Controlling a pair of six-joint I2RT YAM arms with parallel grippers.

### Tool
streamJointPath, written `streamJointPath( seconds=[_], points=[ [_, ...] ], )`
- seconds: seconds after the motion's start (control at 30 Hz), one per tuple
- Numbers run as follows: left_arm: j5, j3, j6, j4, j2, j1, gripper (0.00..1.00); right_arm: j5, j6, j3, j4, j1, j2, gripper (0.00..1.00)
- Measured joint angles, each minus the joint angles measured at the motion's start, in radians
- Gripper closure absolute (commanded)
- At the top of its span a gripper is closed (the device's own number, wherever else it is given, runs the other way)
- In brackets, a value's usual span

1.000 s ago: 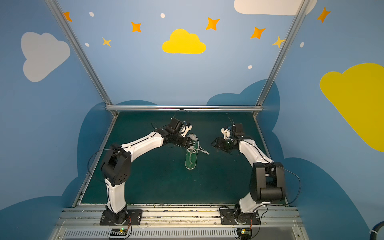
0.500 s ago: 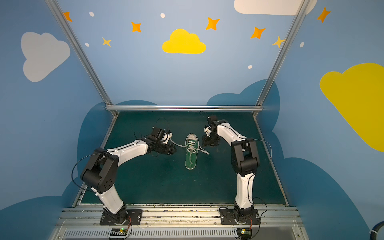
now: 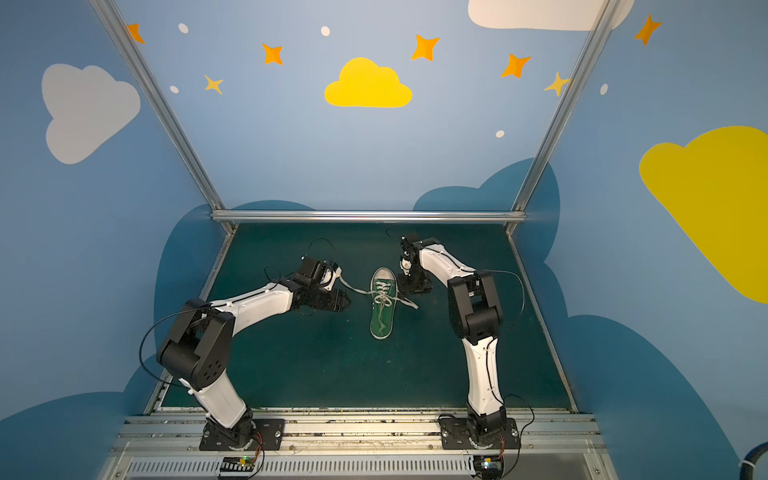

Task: Tie the shoes

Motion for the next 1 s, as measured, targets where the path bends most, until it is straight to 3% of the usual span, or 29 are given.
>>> streamJointPath(
  seconds=[0.37, 0.77, 1.0],
  points=[
    [0.0, 0.0, -0.006, 0.006, -0.005, 0.003, 0.34, 0.037, 0.018, 0.048, -0.003, 0.017, 0.055, 0.38],
    [0.0, -0.001, -0.01, 0.006, -0.025, 0.003, 0.34, 0.265, 0.154, 0.073, -0.034, 0.024, 0.076, 0.38],
    [0.0, -0.001, -0.011, 0.005, -0.034, 0.003, 0.34, 0.338, 0.235, -0.085, -0.018, -0.01, -0.019, 0.38]
  ],
)
